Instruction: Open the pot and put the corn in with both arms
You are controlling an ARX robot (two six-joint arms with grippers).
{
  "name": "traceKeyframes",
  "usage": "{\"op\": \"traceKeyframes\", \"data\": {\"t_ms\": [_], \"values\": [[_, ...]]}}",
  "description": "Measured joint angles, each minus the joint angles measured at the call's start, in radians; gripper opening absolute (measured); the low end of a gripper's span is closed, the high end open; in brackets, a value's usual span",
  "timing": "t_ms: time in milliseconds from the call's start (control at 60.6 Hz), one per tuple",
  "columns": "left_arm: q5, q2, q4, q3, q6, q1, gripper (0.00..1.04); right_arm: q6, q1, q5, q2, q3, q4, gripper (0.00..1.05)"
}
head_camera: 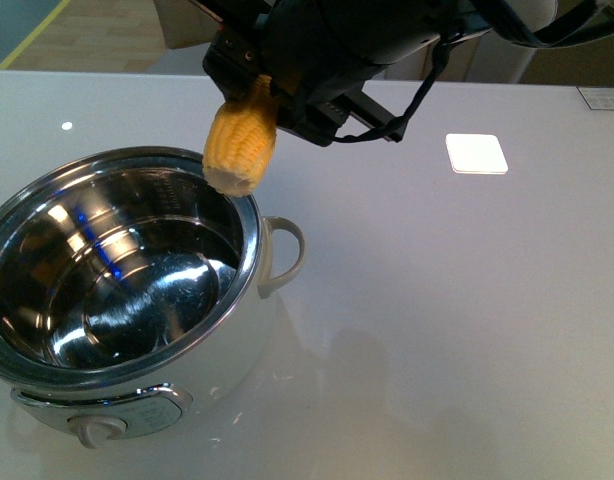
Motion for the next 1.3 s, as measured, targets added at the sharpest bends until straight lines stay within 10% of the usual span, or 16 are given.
{"op": "traceKeyframes", "data": {"t_ms": [1055,1303], "values": [[0.0,0.0,0.0,0.0,0.0,0.0,0.98,-0.048,0.099,-0.094,0.121,0.019,-0.053,0.22],[0.0,0.0,0.0,0.0,0.0,0.0,0.98,-0.056,0.1,-0.101,0.124,0.019,-0.04,0.61]]}}
